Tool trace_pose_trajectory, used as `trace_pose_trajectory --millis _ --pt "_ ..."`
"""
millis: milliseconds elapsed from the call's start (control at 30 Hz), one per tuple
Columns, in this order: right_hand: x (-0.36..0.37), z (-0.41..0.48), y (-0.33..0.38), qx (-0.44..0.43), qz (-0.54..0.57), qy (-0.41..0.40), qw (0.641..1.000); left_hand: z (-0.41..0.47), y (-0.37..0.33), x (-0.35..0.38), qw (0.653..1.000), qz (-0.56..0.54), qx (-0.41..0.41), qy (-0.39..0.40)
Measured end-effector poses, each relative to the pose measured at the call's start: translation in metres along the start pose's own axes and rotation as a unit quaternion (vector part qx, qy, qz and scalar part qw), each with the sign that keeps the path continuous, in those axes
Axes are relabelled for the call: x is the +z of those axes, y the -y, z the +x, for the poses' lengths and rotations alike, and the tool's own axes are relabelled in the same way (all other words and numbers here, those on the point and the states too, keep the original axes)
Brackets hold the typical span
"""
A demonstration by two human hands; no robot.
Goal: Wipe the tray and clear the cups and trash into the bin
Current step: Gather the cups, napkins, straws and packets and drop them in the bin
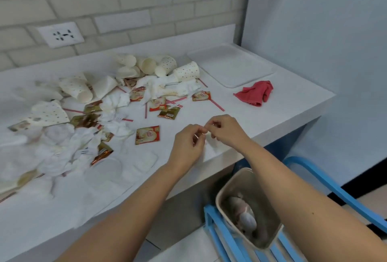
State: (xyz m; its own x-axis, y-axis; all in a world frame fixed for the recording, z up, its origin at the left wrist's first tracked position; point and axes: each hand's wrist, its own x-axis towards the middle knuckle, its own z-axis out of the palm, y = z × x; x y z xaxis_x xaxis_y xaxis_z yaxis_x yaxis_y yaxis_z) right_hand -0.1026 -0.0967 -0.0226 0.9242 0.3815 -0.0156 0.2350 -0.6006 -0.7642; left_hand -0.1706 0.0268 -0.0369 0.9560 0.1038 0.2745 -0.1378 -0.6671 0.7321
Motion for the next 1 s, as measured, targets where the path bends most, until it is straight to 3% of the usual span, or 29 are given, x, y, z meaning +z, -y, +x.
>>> trace_pose_trajectory --millis 200,433,533,667,800,900,1000 --pt "0.056 0.035 0.042 -0.061 -0.046 0.058 0.995 0.001 0.038 -0.078 0.982 0.121 -0.036 0.137" --pt "0.112 0.065 0.07 -0.092 -0.126 0.104 0.982 -0.018 0.073 -0.144 0.913 0.247 -0.088 0.311" --pt "0.124 0.068 0.077 -0.102 -0.211 0.133 0.963 -0.024 0.081 -0.151 0.884 0.281 -0.086 0.364" --pt "0.126 0.075 0.086 -0.098 -0.326 0.159 0.927 -0.027 0.091 -0.149 0.897 0.282 -0.076 0.331" --pt "0.121 0.082 0.095 -0.062 -0.32 0.176 0.929 -0.028 0.102 -0.144 0.921 0.257 -0.065 0.285" --pt "0.121 0.088 0.106 -0.053 -0.232 0.179 0.955 -0.027 0.102 -0.156 0.967 0.145 -0.104 0.181" --pt "0.128 0.087 0.127 -0.072 -0.166 0.176 0.968 -0.023 0.105 -0.184 0.99 0.028 -0.131 0.044"
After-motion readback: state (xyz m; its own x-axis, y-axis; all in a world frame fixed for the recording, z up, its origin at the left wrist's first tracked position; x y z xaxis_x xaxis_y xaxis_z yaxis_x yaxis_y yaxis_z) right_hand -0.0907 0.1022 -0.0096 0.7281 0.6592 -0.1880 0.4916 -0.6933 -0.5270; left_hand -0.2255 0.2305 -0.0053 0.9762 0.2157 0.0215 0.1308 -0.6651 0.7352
